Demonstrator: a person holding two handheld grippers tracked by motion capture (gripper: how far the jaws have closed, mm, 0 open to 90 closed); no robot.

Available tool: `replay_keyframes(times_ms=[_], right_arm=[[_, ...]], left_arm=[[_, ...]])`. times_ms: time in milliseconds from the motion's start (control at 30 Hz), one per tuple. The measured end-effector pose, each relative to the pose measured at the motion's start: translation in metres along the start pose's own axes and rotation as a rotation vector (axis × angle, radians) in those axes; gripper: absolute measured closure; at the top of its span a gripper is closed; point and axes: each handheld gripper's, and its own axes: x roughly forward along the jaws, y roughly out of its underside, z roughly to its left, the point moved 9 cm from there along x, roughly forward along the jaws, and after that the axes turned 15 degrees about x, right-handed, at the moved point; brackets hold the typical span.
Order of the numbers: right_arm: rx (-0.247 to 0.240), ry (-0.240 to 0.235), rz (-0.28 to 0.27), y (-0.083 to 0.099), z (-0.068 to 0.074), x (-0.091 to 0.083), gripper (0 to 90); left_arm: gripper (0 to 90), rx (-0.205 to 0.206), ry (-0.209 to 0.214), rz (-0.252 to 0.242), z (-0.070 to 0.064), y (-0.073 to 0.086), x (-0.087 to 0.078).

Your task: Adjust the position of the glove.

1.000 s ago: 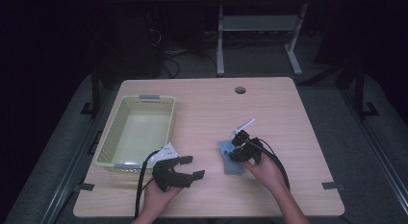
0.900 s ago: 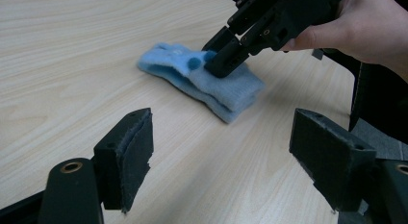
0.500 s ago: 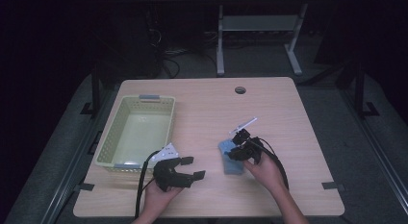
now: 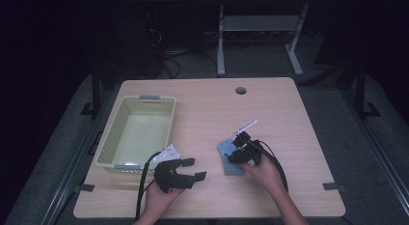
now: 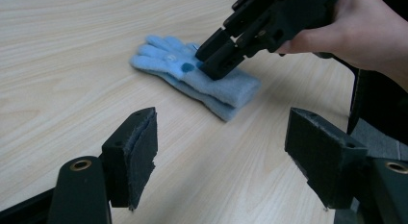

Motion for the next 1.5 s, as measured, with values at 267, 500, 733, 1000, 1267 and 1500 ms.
replay_keyframes(times_ms=[267,500,733,1000,1267,1500], right_arm=[[0.077,-0.044,-0.039,0.006,-0.007,-0.019,53.2],[0.143,-0.071,-0.082,0.009,-0.016,-0.032,45.6],[0.26,-0.126,-0.131,0.018,-0.031,-0.034,42.9],[0.324,-0.188,-0.137,0.025,-0.036,-0.023,43.4],[0.341,-0.215,-0.131,0.029,-0.033,-0.017,44.0],[0.362,-0.233,-0.126,0.031,-0.031,-0.013,47.1]], left_arm=[[28.4,-0.111,-0.003,0.064,0.0,-0.002,0.016],[25.6,-0.206,0.049,0.095,0.001,-0.011,0.035],[28.9,-0.273,0.038,0.121,0.007,-0.02,0.062],[31.2,-0.335,0.033,0.147,0.012,-0.01,0.083],[33.8,-0.39,0.049,0.17,0.013,-0.002,0.094],[43.1,-0.405,0.065,0.158,0.011,-0.001,0.099]])
